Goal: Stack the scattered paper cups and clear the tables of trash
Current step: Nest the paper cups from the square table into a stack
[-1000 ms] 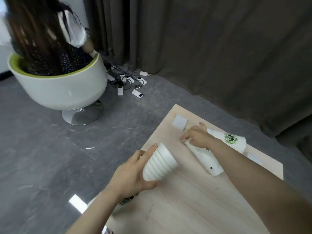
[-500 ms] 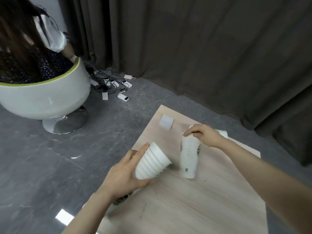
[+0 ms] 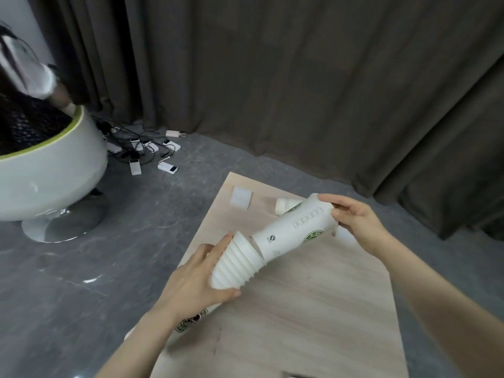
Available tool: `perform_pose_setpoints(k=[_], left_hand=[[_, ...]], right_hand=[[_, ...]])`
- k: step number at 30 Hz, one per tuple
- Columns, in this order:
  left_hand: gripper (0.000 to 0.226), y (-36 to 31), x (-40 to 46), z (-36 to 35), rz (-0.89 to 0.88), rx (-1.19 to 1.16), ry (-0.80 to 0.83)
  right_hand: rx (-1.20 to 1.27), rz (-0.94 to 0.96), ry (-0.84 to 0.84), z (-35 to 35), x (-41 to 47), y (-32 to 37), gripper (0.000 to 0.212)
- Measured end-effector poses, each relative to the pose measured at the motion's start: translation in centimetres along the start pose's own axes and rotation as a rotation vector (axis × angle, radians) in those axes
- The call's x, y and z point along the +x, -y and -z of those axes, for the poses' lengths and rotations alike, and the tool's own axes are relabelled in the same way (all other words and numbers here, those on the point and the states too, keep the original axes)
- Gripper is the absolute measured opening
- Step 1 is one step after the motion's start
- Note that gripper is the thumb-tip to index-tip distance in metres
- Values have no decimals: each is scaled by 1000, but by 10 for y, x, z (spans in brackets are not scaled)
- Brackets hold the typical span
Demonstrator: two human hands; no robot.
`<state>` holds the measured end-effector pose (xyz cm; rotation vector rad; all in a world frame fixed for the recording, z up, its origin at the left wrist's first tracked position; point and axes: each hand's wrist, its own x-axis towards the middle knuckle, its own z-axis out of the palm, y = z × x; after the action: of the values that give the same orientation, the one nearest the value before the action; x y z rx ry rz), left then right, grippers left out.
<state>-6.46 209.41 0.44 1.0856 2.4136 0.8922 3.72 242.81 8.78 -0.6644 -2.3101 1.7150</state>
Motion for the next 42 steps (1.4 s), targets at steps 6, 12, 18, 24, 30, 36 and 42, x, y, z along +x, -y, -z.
perform_pose_setpoints(k=[6, 12, 18, 24, 30, 36, 42], left_hand=[[105, -18, 7, -10, -60, 3, 36], [106, -28, 13, -22, -88, 19, 80], [107, -40, 22, -37, -88, -18, 79], [107, -48, 31, -49, -76, -26, 76], [107, -52, 39, -61, -52, -40, 62], [107, -51, 44, -65, -16, -63, 36], [107, -44, 44, -67, 33, -75, -19]], right_hand=[[65, -47, 140, -17, -23, -1, 42], [122, -50, 235, -42, -44, -9, 36], [153, -42, 350, -54, -53, -13, 36], [157, -62, 362, -48, -49, -26, 36], [266, -66, 242, -27, -35, -48, 36], [73, -225, -184, 13, 7, -93, 47], [-11, -240, -331, 37, 66, -112, 48]])
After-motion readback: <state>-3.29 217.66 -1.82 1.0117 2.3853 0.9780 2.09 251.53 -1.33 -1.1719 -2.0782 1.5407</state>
